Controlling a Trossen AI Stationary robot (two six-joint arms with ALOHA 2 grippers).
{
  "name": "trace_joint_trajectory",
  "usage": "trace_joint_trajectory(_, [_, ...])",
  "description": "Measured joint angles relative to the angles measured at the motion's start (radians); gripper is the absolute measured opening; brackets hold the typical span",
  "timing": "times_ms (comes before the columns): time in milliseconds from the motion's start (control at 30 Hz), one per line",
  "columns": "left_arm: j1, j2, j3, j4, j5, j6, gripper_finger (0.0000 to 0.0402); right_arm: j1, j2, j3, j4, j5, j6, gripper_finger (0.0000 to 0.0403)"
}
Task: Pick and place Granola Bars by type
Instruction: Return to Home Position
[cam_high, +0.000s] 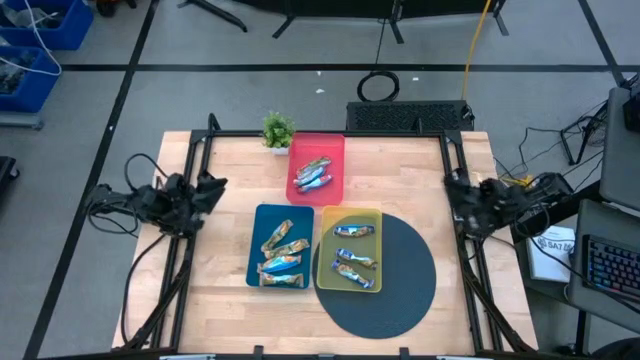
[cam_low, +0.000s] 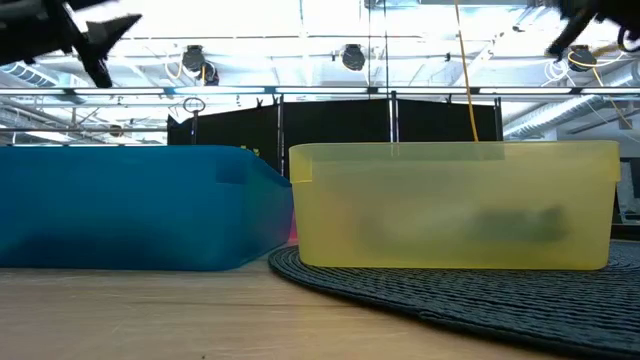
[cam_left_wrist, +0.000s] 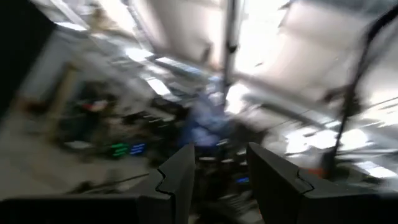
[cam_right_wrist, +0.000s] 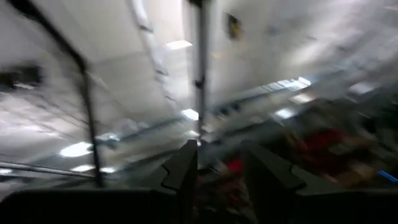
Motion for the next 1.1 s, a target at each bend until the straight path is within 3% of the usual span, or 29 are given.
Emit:
trace_joint_trajectory(67, [0.0,0.0,0.0,-0.048,-0.089,0.023,0.015,0.0,0.0,0.0,-0.088,0.189,0.048,0.0116])
trace_joint_trajectory(167, [0.0,0.0,0.0,-0.11,-0.247,-0.06,0.015,-0.001,0.0,0.0,-0.195,0.485,0.215,0.0116])
trace_joint_trajectory(267, [0.0,0.0,0.0,-0.212,-0.381,-0.124,0.015,0.0,0.0,0.0,-0.267,0.649,0.299,0.0116])
trace_joint_trajectory(500, [0.0,0.0,0.0,-0.321,-0.534,-0.24,0.015,0.0,0.0,0.0,-0.279,0.672,0.214,0.0116])
trace_joint_trajectory(733, [0.0,0.0,0.0,-0.319,-0.539,-0.164,0.015,0.0,0.0,0.0,-0.279,0.671,0.208,0.0116])
trace_joint_trajectory(1100, [0.0,0.0,0.0,-0.319,-0.538,-0.169,0.015,0.0,0.0,0.0,-0.279,0.669,0.208,0.0116])
